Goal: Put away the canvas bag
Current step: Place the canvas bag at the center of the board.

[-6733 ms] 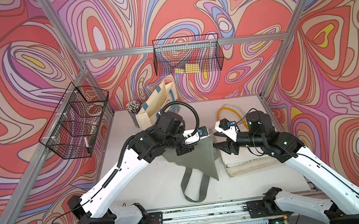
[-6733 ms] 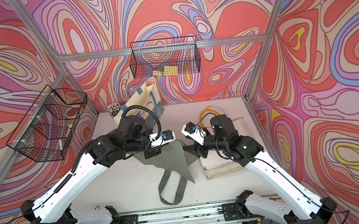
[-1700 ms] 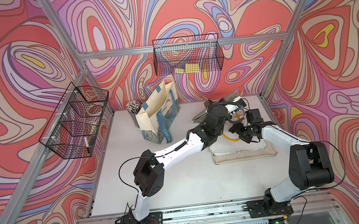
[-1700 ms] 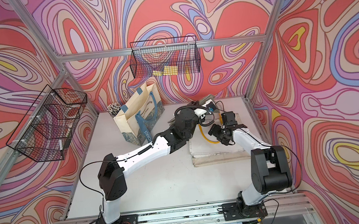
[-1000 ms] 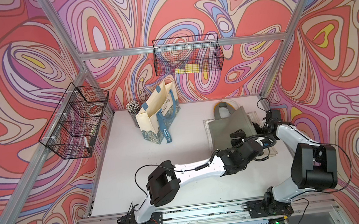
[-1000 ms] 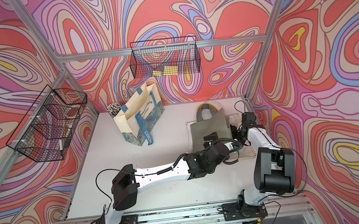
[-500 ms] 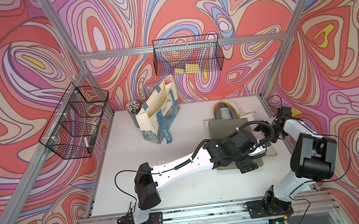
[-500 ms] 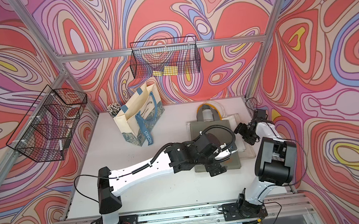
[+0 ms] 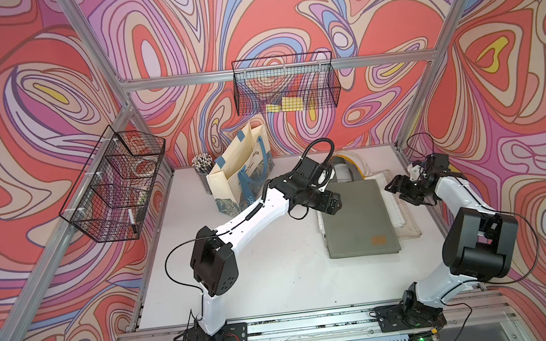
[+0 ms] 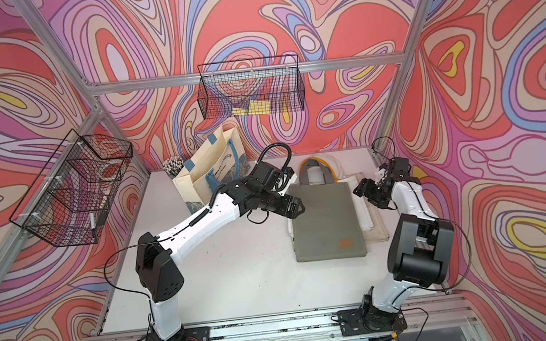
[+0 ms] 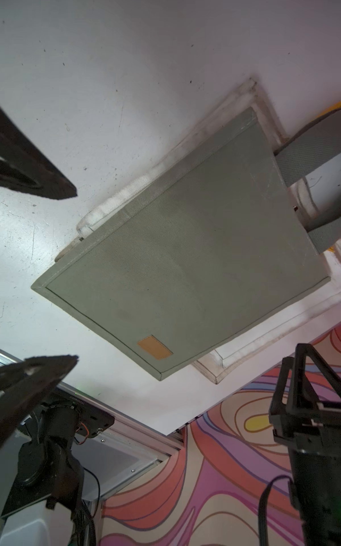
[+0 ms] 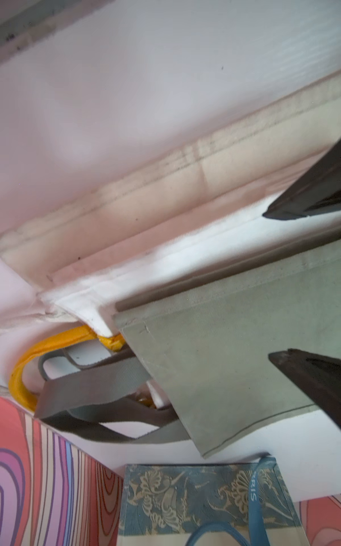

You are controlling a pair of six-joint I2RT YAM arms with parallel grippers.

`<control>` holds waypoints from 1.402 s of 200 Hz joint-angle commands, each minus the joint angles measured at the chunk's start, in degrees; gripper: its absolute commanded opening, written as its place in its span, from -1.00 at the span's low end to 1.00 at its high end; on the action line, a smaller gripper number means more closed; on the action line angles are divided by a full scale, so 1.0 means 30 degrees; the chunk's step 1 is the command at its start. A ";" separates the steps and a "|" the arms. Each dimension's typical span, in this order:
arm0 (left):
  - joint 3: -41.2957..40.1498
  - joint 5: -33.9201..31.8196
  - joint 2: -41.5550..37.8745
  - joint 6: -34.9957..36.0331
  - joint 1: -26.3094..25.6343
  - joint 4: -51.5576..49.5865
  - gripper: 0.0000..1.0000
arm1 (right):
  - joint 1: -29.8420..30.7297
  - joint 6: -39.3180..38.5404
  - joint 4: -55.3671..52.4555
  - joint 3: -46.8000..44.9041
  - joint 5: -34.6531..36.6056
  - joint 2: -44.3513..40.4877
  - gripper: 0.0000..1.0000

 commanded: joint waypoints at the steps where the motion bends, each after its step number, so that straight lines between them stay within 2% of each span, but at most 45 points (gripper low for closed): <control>1: 0.1118 0.1231 0.2227 -0.2165 0.0223 -0.0097 0.44 | 0.0490 -0.0807 0.0249 -0.0162 -0.1114 0.0323 0.41; 32: 0.2592 -0.0578 0.4276 -0.2611 0.0324 -0.0287 0.37 | 0.1246 -0.1099 0.0184 0.0031 -0.0034 0.1462 0.37; 81: 0.2850 -0.2916 0.5344 -0.3048 0.0596 -0.0446 0.56 | 0.1993 -0.1120 0.0777 0.0016 0.0732 0.3440 0.26; 102: 0.2766 -0.2662 0.5674 -0.3519 0.0741 -0.0121 0.56 | 0.2191 -0.1039 0.0829 0.0193 0.0967 0.4014 0.17; 124: 0.2742 -0.1973 0.5974 -0.3833 0.0742 0.0833 0.34 | 0.2276 -0.0867 0.0889 0.0222 0.0938 0.4294 0.01; 134: 0.2747 -0.1637 0.6139 -0.3921 0.0742 0.1137 0.14 | 0.2283 -0.0828 0.0938 0.0146 0.0910 0.4302 -0.03; 152: 0.3209 -0.1304 0.6645 -0.4091 0.0742 0.0989 -0.01 | 0.2263 -0.0821 0.1133 -0.0010 0.0683 0.4191 -0.11; 168: 0.3630 -0.1109 0.6987 -0.4119 0.0758 0.0837 -0.20 | 0.2278 -0.0743 0.1334 -0.0151 0.0479 0.4108 -0.29; 184: 0.3878 -0.0722 0.7253 -0.4119 0.0771 0.1058 -0.59 | 0.2294 -0.0548 0.1525 -0.0167 0.0147 0.4160 -0.47; 189: 0.3971 -0.0582 0.7299 -0.4097 0.0768 0.1087 -0.75 | 0.2280 -0.0501 0.1569 -0.0214 0.0008 0.4171 -0.52; 194: 0.4041 -0.0345 0.7380 -0.4040 0.0772 0.1142 -1.00 | 0.2279 -0.0441 0.1602 -0.0194 -0.0123 0.4183 -0.61; 211: 0.4230 0.0177 0.7355 -0.4103 0.0772 0.1109 -1.00 | 0.2272 -0.0285 0.1678 -0.0130 -0.0646 0.4062 -1.00; 250: 0.2827 0.0328 0.5564 -0.4816 0.0764 0.2530 -1.00 | 0.2279 0.0774 0.1283 0.0553 -0.1257 0.2645 -1.00; 280: 0.2877 -0.0682 0.5131 -0.4792 0.0874 0.2915 -1.00 | 0.2272 0.1352 0.1022 0.2299 -0.1168 0.3312 -1.00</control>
